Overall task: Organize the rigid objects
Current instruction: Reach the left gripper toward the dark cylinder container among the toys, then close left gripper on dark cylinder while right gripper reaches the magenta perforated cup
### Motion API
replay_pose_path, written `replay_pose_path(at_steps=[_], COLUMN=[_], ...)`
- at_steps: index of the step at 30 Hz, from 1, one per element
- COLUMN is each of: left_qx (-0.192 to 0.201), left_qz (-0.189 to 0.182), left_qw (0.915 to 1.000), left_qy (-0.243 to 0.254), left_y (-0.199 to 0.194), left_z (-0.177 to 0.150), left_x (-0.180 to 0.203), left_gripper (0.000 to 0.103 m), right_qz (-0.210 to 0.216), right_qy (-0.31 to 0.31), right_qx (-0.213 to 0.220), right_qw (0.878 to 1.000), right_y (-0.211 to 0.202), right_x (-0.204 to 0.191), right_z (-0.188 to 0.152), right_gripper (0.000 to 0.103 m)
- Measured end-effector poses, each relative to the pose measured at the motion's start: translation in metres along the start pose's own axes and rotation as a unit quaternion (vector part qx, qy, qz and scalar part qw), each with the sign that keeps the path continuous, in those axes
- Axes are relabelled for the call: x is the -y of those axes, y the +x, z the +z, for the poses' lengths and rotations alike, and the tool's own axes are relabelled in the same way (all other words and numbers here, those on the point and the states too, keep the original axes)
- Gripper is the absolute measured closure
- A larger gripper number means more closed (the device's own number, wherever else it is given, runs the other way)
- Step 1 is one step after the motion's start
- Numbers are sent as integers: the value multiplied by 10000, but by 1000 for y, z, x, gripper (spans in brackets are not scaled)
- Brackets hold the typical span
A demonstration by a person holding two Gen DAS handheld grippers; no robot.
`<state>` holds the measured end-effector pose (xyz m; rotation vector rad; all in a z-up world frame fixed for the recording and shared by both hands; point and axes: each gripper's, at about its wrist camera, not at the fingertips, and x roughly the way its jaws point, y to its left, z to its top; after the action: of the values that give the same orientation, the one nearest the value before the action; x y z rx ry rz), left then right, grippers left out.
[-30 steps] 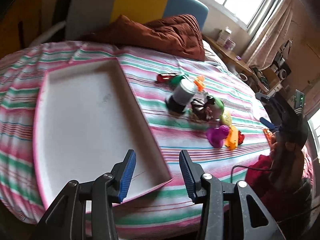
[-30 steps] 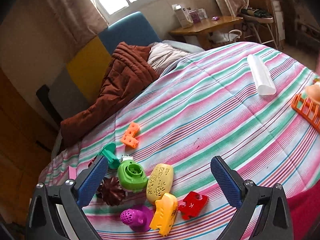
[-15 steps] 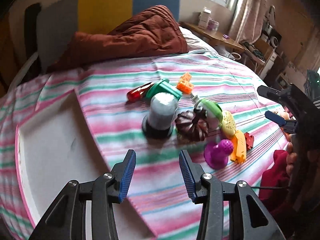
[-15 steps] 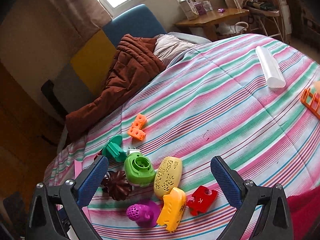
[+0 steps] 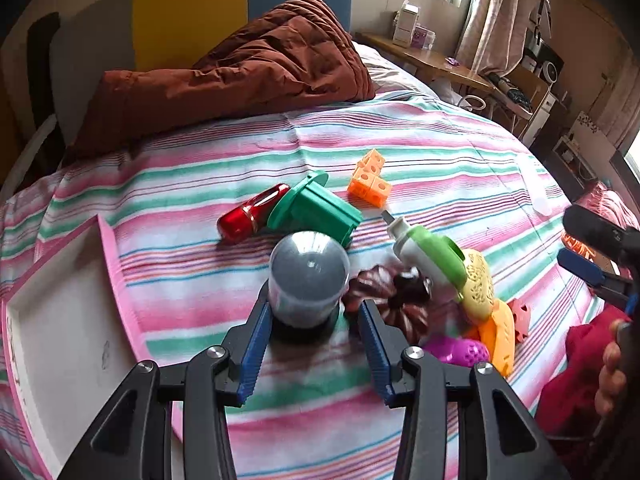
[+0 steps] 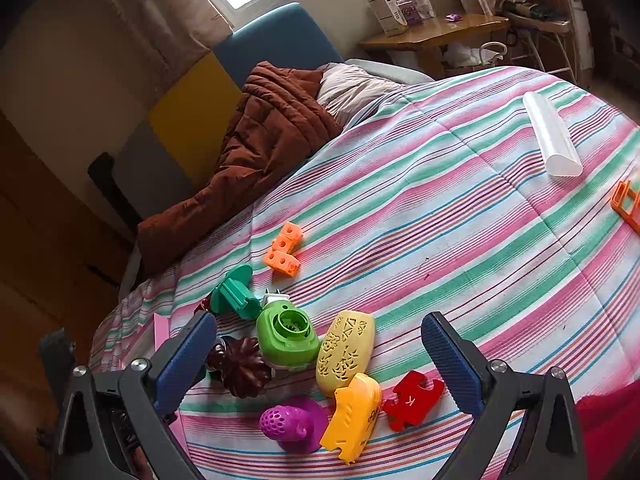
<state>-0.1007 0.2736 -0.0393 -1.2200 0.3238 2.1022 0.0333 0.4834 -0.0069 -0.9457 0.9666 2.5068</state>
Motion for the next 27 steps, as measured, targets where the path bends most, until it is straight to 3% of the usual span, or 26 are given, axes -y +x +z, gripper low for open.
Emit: replay_pose_path(at_steps=[7,13,18,23,25,27], left_qx=[0,50,139,304,372,412], left_qz=[93,-61,-125,-128,-144,-184], left_qw=[10000,9999,9993,9985,9983,9980], left_qy=[-23,-137,-319,-431,-432,-453], left_y=[17,28,14,-9,-17,-24], left_z=[13,17,6,-11,-16,-20], left_x=[0,-5,-9,-15,-15,-16], left_gripper=[58,58,59,59,59,59], right_qz=[0,-104,-241,-135,-57,77], right_qy=[-38,-184,-471,-815,-1004,-1230], right_qx=[-16,-73,-58,-370,-500,-714], right_qw=[10000,9998,9986,9959,9937,9898], right_y=[1,5,6,16,20,26], right_x=[-1,-4,-13,-25,-32,-41], right_z=[0,-1,-3,-11,-16,-22], right_gripper=[0,0,0,0,3,21])
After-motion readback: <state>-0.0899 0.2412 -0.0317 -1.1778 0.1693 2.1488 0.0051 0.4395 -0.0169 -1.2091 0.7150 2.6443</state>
